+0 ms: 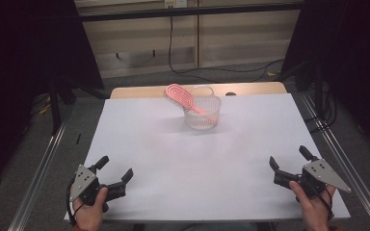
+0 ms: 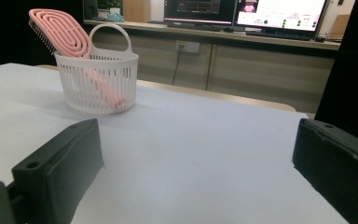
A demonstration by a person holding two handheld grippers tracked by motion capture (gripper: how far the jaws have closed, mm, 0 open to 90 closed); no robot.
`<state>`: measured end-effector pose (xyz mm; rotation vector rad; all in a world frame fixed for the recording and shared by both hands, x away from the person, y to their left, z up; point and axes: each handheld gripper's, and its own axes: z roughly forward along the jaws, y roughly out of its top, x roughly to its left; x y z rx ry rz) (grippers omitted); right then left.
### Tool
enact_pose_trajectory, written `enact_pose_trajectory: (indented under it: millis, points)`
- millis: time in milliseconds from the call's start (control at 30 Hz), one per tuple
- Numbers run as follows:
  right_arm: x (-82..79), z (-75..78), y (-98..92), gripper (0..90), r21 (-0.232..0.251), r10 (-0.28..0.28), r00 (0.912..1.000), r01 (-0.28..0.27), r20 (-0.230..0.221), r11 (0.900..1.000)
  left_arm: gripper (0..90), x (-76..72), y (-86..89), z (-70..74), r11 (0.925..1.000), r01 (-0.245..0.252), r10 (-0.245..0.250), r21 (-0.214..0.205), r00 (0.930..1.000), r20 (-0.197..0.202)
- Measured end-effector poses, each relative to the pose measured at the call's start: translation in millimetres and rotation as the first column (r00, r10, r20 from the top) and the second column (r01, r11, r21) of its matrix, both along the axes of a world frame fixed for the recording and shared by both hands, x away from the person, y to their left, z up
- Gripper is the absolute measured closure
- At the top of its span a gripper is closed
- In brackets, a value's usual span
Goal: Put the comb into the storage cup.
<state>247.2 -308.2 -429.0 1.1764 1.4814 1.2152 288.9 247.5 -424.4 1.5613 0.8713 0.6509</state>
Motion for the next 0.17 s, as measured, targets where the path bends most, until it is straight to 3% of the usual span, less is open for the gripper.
enact_pose_trajectory:
  millis: [167]
  points:
    - [-0.2,0.2,-1.2,0.3,0.011,0.016,0.9999,-0.016,0.005,0.9998,2.9,2.5,0.8,-0.8,0.9999,-0.015,0.015,-0.006,0.9999,-0.008]
